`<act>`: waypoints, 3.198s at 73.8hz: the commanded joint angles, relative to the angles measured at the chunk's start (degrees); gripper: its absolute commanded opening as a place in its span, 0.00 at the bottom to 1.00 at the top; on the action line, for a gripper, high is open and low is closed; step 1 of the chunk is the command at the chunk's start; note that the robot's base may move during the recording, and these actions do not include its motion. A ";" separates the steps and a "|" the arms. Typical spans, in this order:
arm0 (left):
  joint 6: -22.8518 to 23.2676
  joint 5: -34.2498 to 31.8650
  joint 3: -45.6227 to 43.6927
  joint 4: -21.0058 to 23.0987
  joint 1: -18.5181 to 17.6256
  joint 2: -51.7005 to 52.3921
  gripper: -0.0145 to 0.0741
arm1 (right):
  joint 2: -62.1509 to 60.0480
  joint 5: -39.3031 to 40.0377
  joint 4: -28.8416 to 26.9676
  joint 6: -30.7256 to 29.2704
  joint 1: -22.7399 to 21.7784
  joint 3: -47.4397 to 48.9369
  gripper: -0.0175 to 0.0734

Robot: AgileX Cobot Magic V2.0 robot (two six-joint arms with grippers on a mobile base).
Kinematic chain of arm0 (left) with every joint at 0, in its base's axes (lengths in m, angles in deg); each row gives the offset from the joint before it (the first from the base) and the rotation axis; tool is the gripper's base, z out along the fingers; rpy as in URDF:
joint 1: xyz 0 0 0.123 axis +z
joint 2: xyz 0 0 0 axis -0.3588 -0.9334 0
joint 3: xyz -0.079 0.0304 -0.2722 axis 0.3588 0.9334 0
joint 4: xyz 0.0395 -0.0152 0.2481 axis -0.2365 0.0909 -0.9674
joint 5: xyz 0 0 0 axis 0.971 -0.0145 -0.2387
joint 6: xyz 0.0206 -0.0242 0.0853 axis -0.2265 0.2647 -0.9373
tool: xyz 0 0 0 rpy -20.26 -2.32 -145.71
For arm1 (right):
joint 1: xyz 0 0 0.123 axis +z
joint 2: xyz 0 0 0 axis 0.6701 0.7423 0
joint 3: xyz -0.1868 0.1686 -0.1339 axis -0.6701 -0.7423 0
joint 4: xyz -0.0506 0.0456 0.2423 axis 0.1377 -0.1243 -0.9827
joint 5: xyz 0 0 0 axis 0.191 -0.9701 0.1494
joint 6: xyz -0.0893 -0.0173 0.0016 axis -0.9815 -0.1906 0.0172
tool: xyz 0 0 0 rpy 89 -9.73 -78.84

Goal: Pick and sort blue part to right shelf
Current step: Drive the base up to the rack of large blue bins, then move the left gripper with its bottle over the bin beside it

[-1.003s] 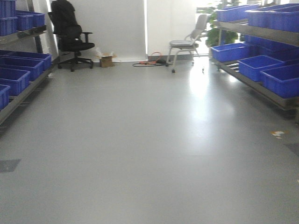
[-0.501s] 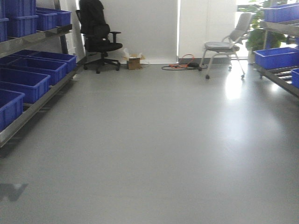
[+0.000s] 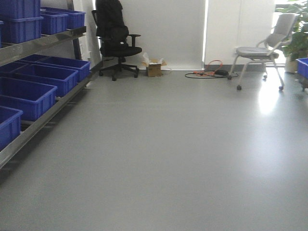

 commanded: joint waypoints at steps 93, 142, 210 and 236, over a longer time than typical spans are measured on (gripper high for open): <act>0.00 -5.41 -1.56 0.00 0.04 -0.91 0.50 | 1.19 5.32 1.18 -0.38 -0.16 1.63 0.47; 0.00 -5.41 -1.56 0.00 0.04 -0.91 0.50 | 1.19 5.32 1.18 -0.38 -0.16 1.63 0.47; 0.00 -5.41 -1.56 0.00 0.04 -0.91 0.50 | 1.19 5.32 1.18 -0.38 -0.16 1.63 0.47; 0.00 -5.52 -1.56 0.00 0.04 -0.91 0.50 | 1.19 5.32 1.18 -0.38 -0.16 1.63 0.47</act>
